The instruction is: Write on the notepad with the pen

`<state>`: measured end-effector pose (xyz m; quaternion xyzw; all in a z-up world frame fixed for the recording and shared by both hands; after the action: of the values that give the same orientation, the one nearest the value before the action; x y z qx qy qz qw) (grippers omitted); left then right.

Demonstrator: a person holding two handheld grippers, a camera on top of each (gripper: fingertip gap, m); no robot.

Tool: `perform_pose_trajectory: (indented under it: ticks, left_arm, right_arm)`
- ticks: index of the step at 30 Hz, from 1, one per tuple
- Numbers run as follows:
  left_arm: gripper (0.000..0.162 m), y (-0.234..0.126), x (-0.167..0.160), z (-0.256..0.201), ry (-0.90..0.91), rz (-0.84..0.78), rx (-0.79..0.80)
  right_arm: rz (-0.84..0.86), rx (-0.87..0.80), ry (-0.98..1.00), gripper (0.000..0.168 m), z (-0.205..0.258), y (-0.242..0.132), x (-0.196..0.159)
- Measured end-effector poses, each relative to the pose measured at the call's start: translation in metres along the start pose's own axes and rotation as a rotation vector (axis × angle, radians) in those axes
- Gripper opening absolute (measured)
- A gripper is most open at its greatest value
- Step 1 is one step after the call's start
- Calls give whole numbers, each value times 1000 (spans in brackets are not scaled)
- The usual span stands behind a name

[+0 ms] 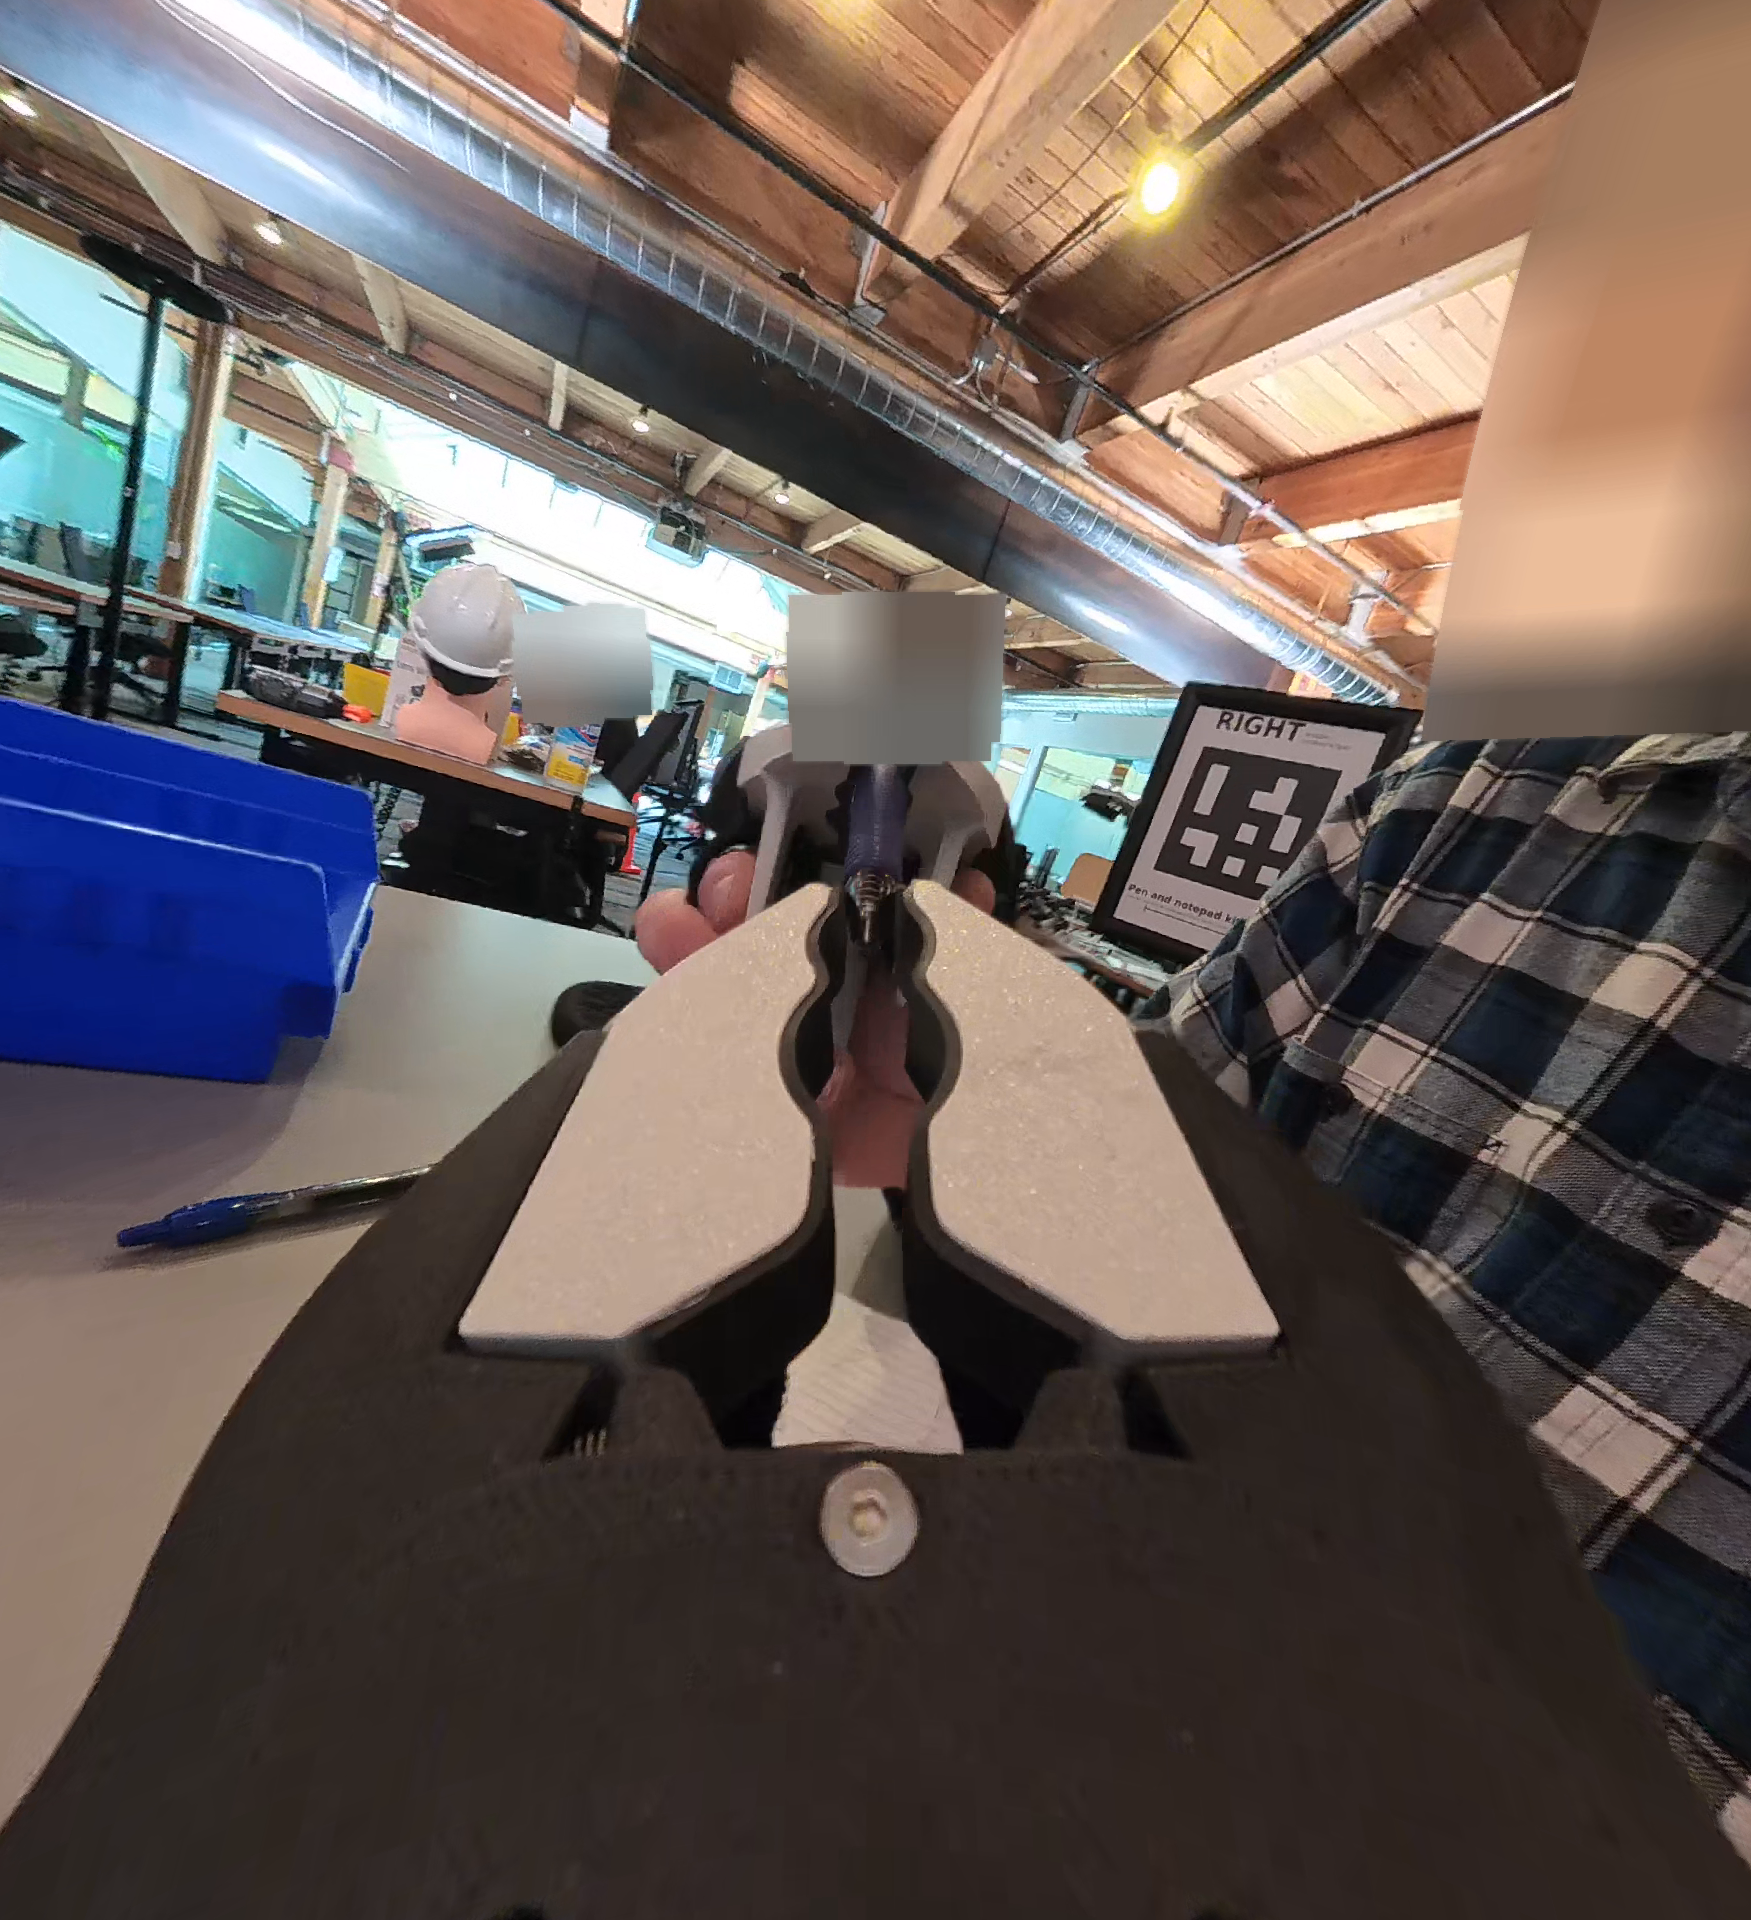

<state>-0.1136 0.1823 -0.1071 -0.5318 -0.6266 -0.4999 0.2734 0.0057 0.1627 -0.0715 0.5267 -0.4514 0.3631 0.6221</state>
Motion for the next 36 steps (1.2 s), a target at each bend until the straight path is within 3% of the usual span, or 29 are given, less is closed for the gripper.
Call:
perform_pose_trajectory:
  ticks: [1, 6, 9, 14, 17, 18, 22, 23, 27, 31, 36]
  left_arm:
    - [9, 0, 0, 1, 22, 11, 19]
    - [50, -1, -1, 9, 197, 108, 207]
    - [54, 5, -7, 8, 381, 227, 320]
    - [49, 20, -29, 6, 540, 404, 397]
    - [26, 22, -38, 7, 566, 468, 386]
    - [15, 21, -38, 7, 568, 466, 391]
    - [9, 15, -30, 10, 481, 408, 369]
    - [9, 14, -27, 10, 461, 384, 364]
    - [9, 10, -20, 12, 317, 289, 316]
    - [9, 7, -15, 11, 168, 202, 207]
    - [9, 11, -23, 9, 111, 244, 128]
  right_arm:
    - [7, -12, 4, 10, -2, -1, 2]
    - [160, -65, 88, 10, -20, -12, 6]
    - [301, -92, 113, 11, -26, -17, 1]
    - [495, -82, 143, 10, -20, -7, -17]
    - [542, -65, 160, 10, -13, 1, -24]
    - [545, -60, 162, 10, -11, 3, -25]
    - [500, -86, 128, 11, -12, 7, -22]
    - [482, -99, 127, 23, -14, 7, -19]
    - [366, -78, 163, 43, -18, 1, -9]
    - [260, -28, 244, 43, -23, -4, -9]
    - [244, 19, 279, 36, -22, 0, -18]
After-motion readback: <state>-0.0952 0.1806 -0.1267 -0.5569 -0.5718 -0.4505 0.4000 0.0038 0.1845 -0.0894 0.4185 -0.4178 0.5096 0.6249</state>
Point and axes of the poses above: each gripper's, where its closed fingertips meet, y out along the fingers, x out of its top, z = x × y across the jaws, the point moved 6 cm from there along -y, back along the fingers, and after that the axes turned 5 degrees about x, right-handed, at the moved point
